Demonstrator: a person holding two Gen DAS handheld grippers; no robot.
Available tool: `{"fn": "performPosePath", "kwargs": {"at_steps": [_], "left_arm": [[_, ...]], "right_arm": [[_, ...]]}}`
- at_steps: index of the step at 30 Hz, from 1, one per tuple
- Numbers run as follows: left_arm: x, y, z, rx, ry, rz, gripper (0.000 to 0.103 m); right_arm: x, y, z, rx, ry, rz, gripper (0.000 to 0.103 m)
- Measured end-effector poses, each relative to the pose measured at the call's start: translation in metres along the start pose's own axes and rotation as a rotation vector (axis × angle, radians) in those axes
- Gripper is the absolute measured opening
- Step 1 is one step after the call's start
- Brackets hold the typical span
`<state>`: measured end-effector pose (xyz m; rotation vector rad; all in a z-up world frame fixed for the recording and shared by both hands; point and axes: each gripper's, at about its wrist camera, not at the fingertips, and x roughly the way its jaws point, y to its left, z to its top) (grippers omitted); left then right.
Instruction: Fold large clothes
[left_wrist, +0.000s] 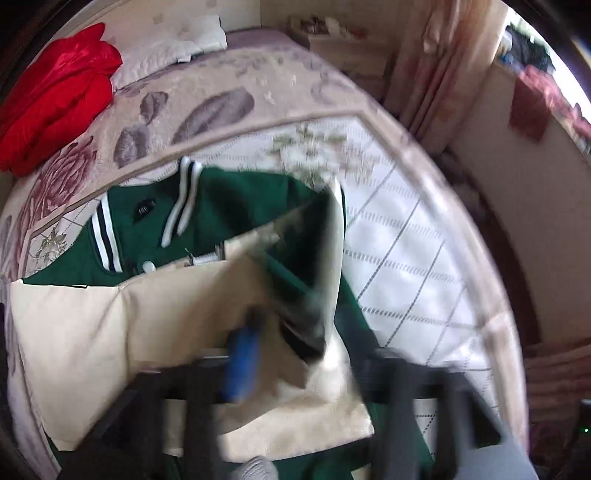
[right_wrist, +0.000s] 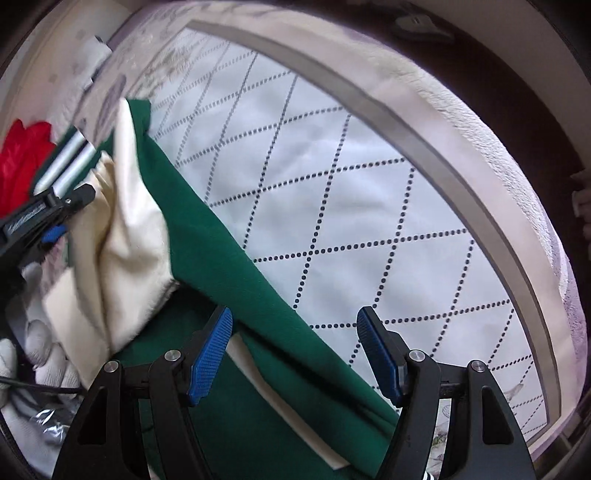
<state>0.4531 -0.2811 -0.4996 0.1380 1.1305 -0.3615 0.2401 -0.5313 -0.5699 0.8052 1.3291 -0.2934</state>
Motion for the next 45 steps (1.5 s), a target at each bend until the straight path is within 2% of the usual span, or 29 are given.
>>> {"fn": "performPosePath", "kwargs": {"at_steps": [1, 4, 6, 7, 10, 13, 16, 17, 20, 23, 26, 28, 32, 35, 37, 40, 41, 42, 43, 44, 45], "left_arm": [[-0.012, 0.008, 0.003, -0.014, -0.014, -0.007, 0.101], [-0.039, 0.046, 0.012, -0.07, -0.075, 0.025, 0.102], [-0.064, 0.084, 0.008, -0.121, -0.124, 0.075, 0.102], [-0.078, 0.113, 0.001, -0.167, -0.145, 0.124, 0.102], [-0.087, 0.179, -0.016, -0.262, -0.134, 0.227, 0.102], [-0.068, 0.256, -0.048, -0.374, -0.037, 0.388, 0.102], [-0.043, 0.315, -0.081, -0.504, 0.049, 0.472, 0.102], [-0.035, 0.329, -0.091, -0.536, 0.071, 0.49, 0.103], [-0.011, 0.372, -0.115, -0.681, 0.054, 0.435, 0.103], [0.006, 0.405, -0.123, -0.76, 0.075, 0.462, 0.103], [0.011, 0.421, -0.127, -0.805, 0.093, 0.402, 0.103], [0.002, 0.416, -0.125, -0.782, 0.096, 0.404, 0.102], [-0.037, 0.381, -0.109, -0.672, -0.004, 0.378, 0.102], [-0.019, 0.363, -0.099, -0.555, 0.024, 0.428, 0.103], [0.004, 0.36, -0.098, -0.521, 0.05, 0.456, 0.103], [0.02, 0.369, -0.096, -0.55, 0.087, 0.432, 0.103], [0.02, 0.371, -0.094, -0.544, 0.088, 0.437, 0.103], [0.021, 0.372, -0.093, -0.54, 0.088, 0.438, 0.103], [0.022, 0.373, -0.094, -0.537, 0.088, 0.437, 0.103], [0.022, 0.372, -0.096, -0.534, 0.089, 0.434, 0.103], [0.02, 0.37, -0.097, -0.53, 0.093, 0.436, 0.103]], "right_arm": [[-0.005, 0.0, 0.0, 0.005, 0.002, 0.021, 0.072], [-0.015, 0.007, 0.006, 0.007, 0.012, 0.061, 0.072], [-0.014, 0.025, 0.012, -0.012, 0.023, 0.076, 0.072], [-0.013, 0.036, 0.015, -0.032, 0.025, 0.096, 0.072], [0.002, 0.074, 0.028, -0.074, 0.021, 0.133, 0.072], [0.023, 0.113, 0.042, -0.092, -0.001, 0.161, 0.072], [0.05, 0.143, 0.058, -0.089, -0.026, 0.155, 0.072], [0.061, 0.152, 0.063, -0.102, -0.023, 0.15, 0.072], [0.099, 0.178, 0.063, -0.147, 0.082, 0.088, 0.072], [0.097, 0.191, 0.051, -0.19, 0.091, 0.058, 0.072], [0.084, 0.19, 0.039, -0.194, 0.069, 0.049, 0.072], [0.07, 0.189, 0.035, -0.175, 0.023, 0.051, 0.072], [0.049, 0.204, 0.04, -0.168, -0.085, 0.084, 0.072], [0.058, 0.221, 0.054, -0.196, -0.132, 0.05, 0.072], [0.077, 0.228, 0.065, -0.223, -0.099, 0.035, 0.072], [0.113, 0.234, 0.073, -0.26, 0.01, 0.025, 0.072], [0.119, 0.235, 0.072, -0.293, 0.011, -0.008, 0.063], [0.121, 0.236, 0.072, -0.304, -0.006, -0.021, 0.059], [0.12, 0.234, 0.069, -0.304, -0.025, -0.003, 0.048], [0.117, 0.233, 0.067, -0.307, -0.03, 0.007, 0.024], [0.107, 0.233, 0.064, -0.309, -0.066, -0.023, 0.015]]}}
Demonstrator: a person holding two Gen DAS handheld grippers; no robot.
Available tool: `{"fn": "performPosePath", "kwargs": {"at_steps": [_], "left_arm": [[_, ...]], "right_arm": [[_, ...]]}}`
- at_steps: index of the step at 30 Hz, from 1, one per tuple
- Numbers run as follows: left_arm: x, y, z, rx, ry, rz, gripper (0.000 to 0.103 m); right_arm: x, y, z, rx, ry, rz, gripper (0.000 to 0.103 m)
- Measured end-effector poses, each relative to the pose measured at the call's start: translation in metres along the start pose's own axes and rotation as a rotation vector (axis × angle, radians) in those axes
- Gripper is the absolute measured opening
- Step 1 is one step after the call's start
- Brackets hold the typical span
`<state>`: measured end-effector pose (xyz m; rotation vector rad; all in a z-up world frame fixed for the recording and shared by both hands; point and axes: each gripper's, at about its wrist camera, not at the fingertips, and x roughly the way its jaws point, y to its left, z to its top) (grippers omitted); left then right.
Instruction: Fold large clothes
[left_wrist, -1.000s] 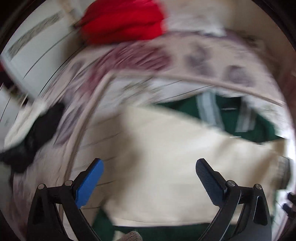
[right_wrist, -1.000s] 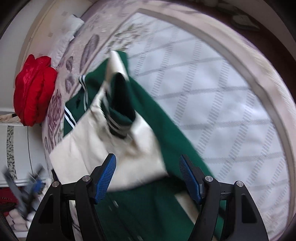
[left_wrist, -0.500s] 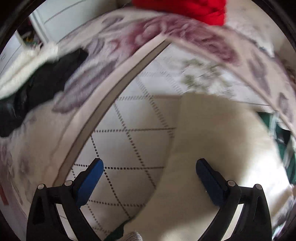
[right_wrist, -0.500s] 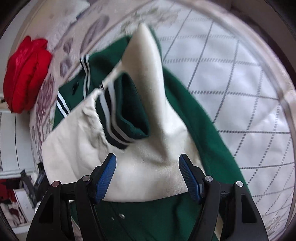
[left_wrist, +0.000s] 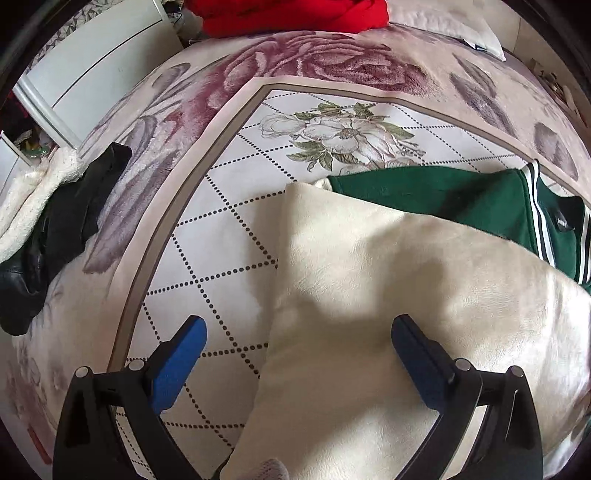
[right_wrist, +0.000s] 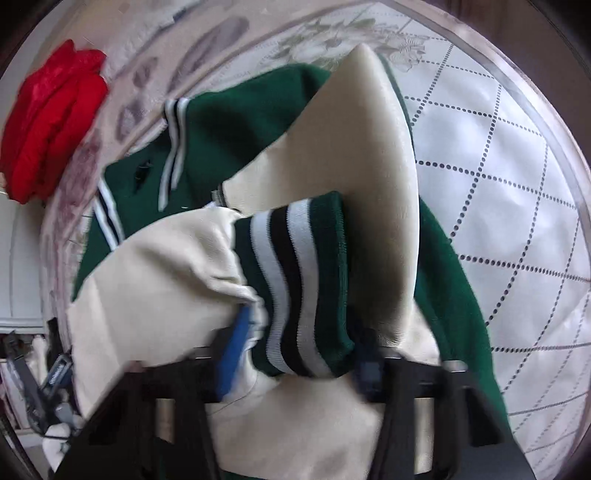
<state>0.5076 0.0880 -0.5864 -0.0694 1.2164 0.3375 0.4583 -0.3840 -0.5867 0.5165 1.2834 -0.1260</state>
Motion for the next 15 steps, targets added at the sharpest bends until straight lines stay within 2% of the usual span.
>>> {"fn": "performPosePath", "kwargs": {"at_steps": [4, 7, 9, 11, 12, 15], "left_arm": [[-0.03, 0.0, 0.001, 0.009, -0.044, -0.04, 0.103], [-0.04, -0.009, -0.001, 0.045, -0.075, -0.034, 0.103], [-0.02, -0.018, -0.003, 0.07, -0.028, -0.027, 0.103], [0.001, -0.025, -0.003, 0.097, 0.002, 0.004, 0.103], [0.005, -0.026, -0.003, 0.096, -0.001, 0.004, 0.103], [0.005, -0.022, 0.003, 0.085, 0.008, -0.01, 0.103]], "right_arm": [[-0.052, -0.017, -0.005, 0.071, -0.112, -0.002, 0.014], [-0.063, -0.032, -0.002, 0.075, -0.132, -0.077, 0.014], [-0.047, -0.041, 0.001, 0.094, -0.092, -0.092, 0.014], [-0.01, -0.043, 0.005, 0.064, 0.01, -0.098, 0.016], [0.003, -0.044, 0.007, 0.049, 0.041, -0.113, 0.025], [0.008, -0.045, 0.014, 0.036, 0.092, -0.087, 0.035]]}}
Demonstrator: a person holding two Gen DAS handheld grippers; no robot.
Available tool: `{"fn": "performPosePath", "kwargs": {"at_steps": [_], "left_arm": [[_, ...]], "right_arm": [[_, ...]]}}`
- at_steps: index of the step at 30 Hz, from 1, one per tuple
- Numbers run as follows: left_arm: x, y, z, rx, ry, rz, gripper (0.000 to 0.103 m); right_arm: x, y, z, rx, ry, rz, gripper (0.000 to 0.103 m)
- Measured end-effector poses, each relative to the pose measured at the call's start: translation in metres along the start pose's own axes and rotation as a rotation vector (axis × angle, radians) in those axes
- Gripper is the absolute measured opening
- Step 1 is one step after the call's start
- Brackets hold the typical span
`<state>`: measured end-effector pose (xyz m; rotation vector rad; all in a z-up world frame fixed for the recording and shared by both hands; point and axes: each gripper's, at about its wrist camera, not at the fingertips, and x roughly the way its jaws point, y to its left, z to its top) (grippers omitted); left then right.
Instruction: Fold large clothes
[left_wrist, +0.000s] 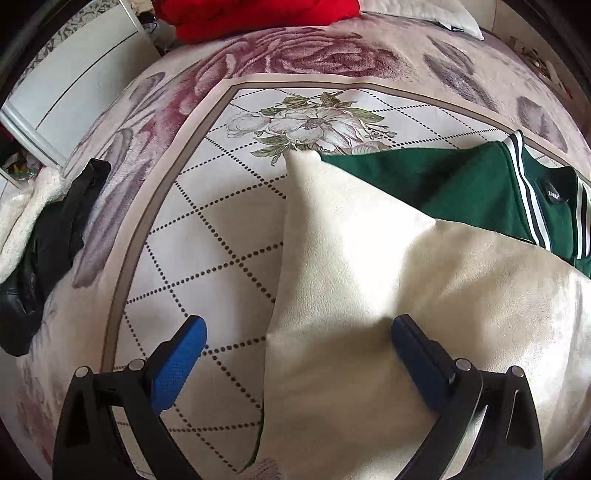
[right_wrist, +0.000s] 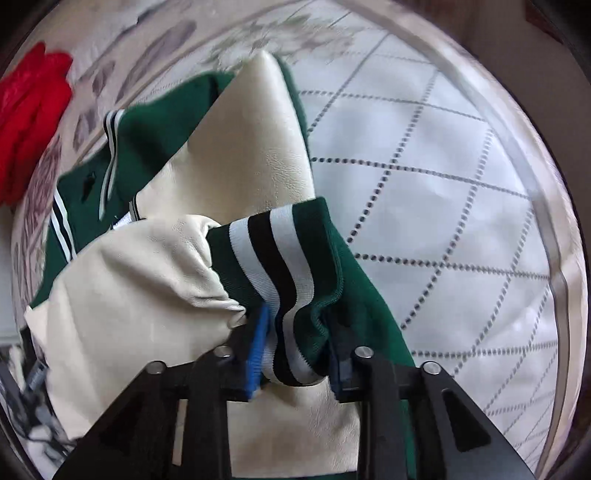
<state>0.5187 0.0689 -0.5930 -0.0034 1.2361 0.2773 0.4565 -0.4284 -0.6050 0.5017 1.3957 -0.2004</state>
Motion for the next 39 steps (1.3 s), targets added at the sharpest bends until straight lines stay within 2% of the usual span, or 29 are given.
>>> {"fn": "performPosePath", "kwargs": {"at_steps": [3, 6, 9, 12, 15, 16, 17, 19, 21, 24, 27, 28, 31, 34, 36, 38, 39], "left_arm": [[-0.028, 0.011, -0.007, -0.024, -0.031, -0.003, 0.103], [-0.069, 0.022, -0.043, -0.057, -0.03, -0.055, 0.103], [-0.103, 0.017, -0.106, -0.007, 0.024, -0.061, 0.103], [-0.116, 0.004, -0.181, 0.101, 0.13, -0.043, 0.103], [-0.108, -0.011, -0.261, 0.189, 0.243, -0.021, 0.103], [-0.104, -0.013, -0.275, 0.202, 0.264, -0.021, 0.103], [-0.094, -0.019, -0.301, 0.226, 0.315, -0.028, 0.103], [-0.082, -0.026, -0.33, 0.249, 0.341, -0.038, 0.103], [-0.088, -0.025, -0.339, 0.228, 0.28, -0.04, 0.103], [-0.09, -0.022, -0.339, 0.212, 0.282, -0.063, 0.103], [-0.094, -0.014, -0.34, 0.187, 0.283, -0.076, 0.103], [-0.095, -0.012, -0.34, 0.188, 0.279, -0.075, 0.103], [-0.102, -0.007, -0.339, 0.18, 0.264, -0.068, 0.103], [-0.123, -0.007, -0.332, 0.165, 0.232, -0.082, 0.103], [-0.14, -0.014, -0.324, 0.163, 0.192, -0.101, 0.103], [-0.157, -0.033, -0.313, 0.169, 0.144, -0.115, 0.103], [-0.162, -0.043, -0.308, 0.173, 0.129, -0.12, 0.103]], "right_arm": [[-0.024, -0.012, -0.009, 0.017, 0.049, 0.061, 0.051], [-0.057, -0.022, -0.054, -0.003, 0.072, 0.13, 0.052], [-0.065, -0.024, -0.121, -0.041, 0.167, 0.165, 0.054], [-0.048, -0.014, -0.199, -0.092, 0.349, 0.217, 0.056], [-0.017, -0.003, -0.273, -0.202, 0.457, 0.166, 0.056], [-0.008, -0.002, -0.291, -0.242, 0.437, 0.145, 0.051], [0.001, -0.004, -0.307, -0.269, 0.405, 0.108, 0.007], [0.006, -0.013, -0.319, -0.209, 0.363, 0.11, 0.003], [-0.006, -0.019, -0.322, -0.134, 0.34, 0.128, 0.002], [-0.033, -0.017, -0.33, -0.055, 0.318, 0.212, 0.002], [-0.047, -0.007, -0.342, -0.09, 0.298, 0.257, 0.002], [-0.04, -0.006, -0.345, -0.095, 0.323, 0.266, 0.002], [0.006, -0.014, -0.349, -0.054, 0.491, 0.282, 0.002], [-0.002, -0.026, -0.345, -0.02, 0.533, 0.322, 0.004], [-0.034, -0.041, -0.336, -0.032, 0.456, 0.301, 0.017], [-0.078, -0.07, -0.324, -0.036, 0.313, 0.248, 0.057], [-0.092, -0.075, -0.314, -0.039, 0.264, 0.223, 0.063]]}}
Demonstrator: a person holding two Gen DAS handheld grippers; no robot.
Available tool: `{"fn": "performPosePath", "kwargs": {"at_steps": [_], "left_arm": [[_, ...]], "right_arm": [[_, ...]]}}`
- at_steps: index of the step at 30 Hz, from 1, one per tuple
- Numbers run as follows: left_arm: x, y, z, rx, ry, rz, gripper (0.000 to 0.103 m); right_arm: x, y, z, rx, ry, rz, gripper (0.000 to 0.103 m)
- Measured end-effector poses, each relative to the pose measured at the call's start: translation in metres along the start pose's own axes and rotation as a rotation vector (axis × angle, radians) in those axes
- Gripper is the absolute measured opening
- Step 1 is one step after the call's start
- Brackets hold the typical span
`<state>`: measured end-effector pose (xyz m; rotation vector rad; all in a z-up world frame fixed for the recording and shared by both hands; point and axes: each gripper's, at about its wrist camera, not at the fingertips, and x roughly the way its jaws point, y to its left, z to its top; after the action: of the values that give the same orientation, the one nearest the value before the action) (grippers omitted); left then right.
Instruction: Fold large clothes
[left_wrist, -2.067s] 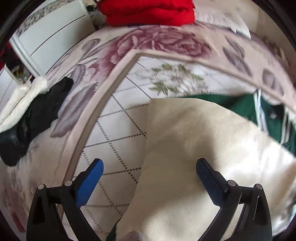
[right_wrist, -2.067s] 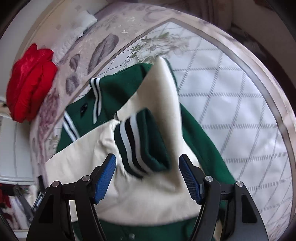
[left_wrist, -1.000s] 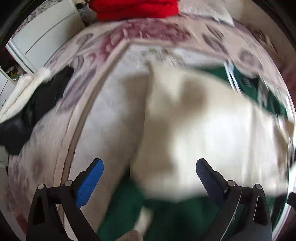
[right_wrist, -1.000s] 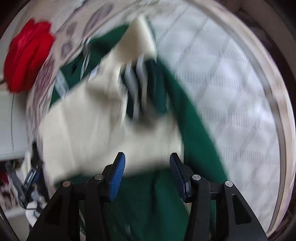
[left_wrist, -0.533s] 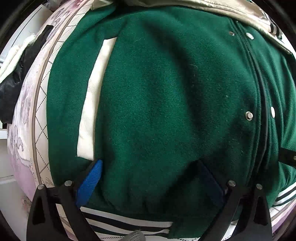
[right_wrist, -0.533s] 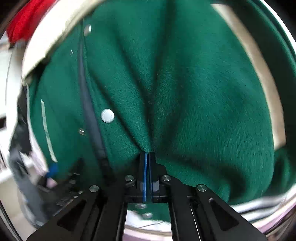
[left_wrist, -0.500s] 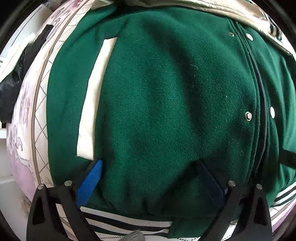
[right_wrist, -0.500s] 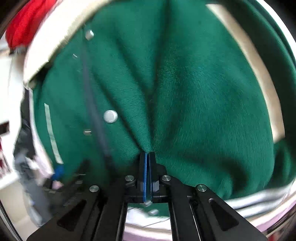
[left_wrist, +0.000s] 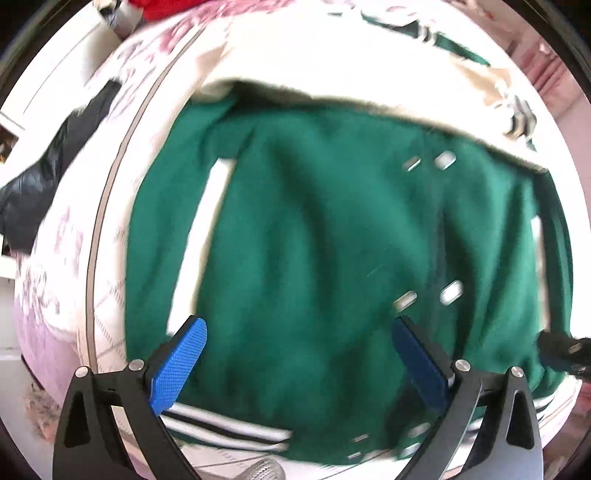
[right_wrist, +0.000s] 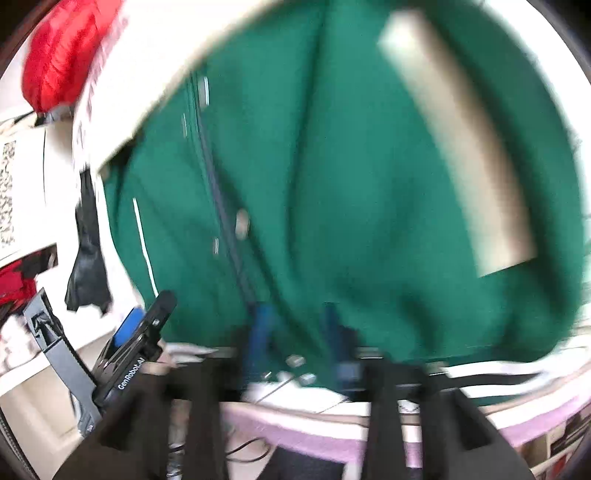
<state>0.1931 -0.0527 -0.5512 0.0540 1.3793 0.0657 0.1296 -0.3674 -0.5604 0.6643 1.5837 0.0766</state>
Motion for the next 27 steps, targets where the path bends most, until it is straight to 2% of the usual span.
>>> {"fn": "performPosePath", "kwargs": {"at_steps": [1, 3, 7, 10, 13, 15, 16, 18, 20, 22, 23, 24, 25, 26, 27], "left_arm": [[-0.003, -0.018, 0.01, -0.001, -0.017, -0.004, 0.103], [0.0, -0.047, 0.033, 0.002, -0.026, -0.006, 0.103], [0.019, -0.1, 0.064, 0.021, -0.035, 0.044, 0.103], [0.047, -0.128, 0.076, 0.038, -0.015, 0.125, 0.103], [0.074, -0.13, 0.079, 0.015, 0.039, 0.158, 0.103], [0.077, -0.126, 0.079, -0.021, 0.047, 0.143, 0.103], [0.078, -0.124, 0.078, -0.036, 0.051, 0.136, 0.103], [0.08, -0.119, 0.079, -0.05, 0.052, 0.129, 0.103], [0.082, -0.119, 0.079, -0.062, 0.059, 0.126, 0.103], [0.084, -0.115, 0.081, -0.07, 0.065, 0.123, 0.103], [0.084, -0.115, 0.08, -0.073, 0.069, 0.12, 0.103], [0.085, -0.115, 0.081, -0.073, 0.071, 0.117, 0.103], [0.085, -0.114, 0.082, -0.071, 0.072, 0.118, 0.103], [0.085, -0.114, 0.081, -0.066, 0.07, 0.122, 0.103], [0.085, -0.114, 0.081, -0.064, 0.069, 0.124, 0.103]], "right_arm": [[-0.021, -0.005, 0.009, -0.007, -0.056, -0.045, 0.065], [-0.051, -0.013, 0.037, -0.017, -0.114, -0.1, 0.065], [-0.08, -0.032, 0.112, -0.079, -0.182, -0.139, 0.065], [-0.061, -0.032, 0.179, -0.209, -0.126, -0.235, 0.065], [-0.022, -0.027, 0.226, -0.374, 0.0, -0.284, 0.064], [-0.012, -0.034, 0.242, -0.443, 0.021, -0.292, 0.038], [-0.011, -0.04, 0.25, -0.436, 0.033, -0.248, 0.015], [-0.024, -0.068, 0.265, -0.287, 0.019, -0.072, 0.013], [-0.037, -0.128, 0.268, -0.017, -0.017, 0.2, 0.01], [-0.033, -0.196, 0.257, 0.281, -0.042, 0.347, 0.01], [-0.026, -0.222, 0.25, 0.414, -0.04, 0.441, 0.006], [-0.015, -0.246, 0.241, 0.547, -0.01, 0.587, 0.006], [-0.013, -0.255, 0.236, 0.595, 0.013, 0.641, 0.007], [-0.017, -0.256, 0.235, 0.583, 0.015, 0.63, 0.01], [-0.029, -0.252, 0.235, 0.529, 0.002, 0.575, 0.014]]}}
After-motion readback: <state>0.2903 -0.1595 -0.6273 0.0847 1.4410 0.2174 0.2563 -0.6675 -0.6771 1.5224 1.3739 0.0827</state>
